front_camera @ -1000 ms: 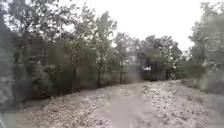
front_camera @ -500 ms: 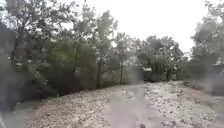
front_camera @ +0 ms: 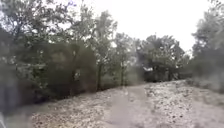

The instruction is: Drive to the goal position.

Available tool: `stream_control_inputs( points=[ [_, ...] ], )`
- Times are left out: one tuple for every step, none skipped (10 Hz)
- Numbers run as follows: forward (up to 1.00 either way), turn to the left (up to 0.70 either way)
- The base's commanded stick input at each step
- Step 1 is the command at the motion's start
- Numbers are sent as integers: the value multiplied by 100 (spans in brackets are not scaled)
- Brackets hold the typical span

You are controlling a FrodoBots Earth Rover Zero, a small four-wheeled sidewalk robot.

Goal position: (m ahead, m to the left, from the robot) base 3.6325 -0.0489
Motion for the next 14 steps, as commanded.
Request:
stream_control_inputs(
  points=[
    [45,-27],
    [45,-27],
    [45,-27],
    [45,-27],
    [45,-27],
    [45,-27],
    [45,-9],
    [45,0],
    [45,0],
    [45,0],
    [45,0],
    [45,0],
    [45,0],
    [45,0]
  ],
)
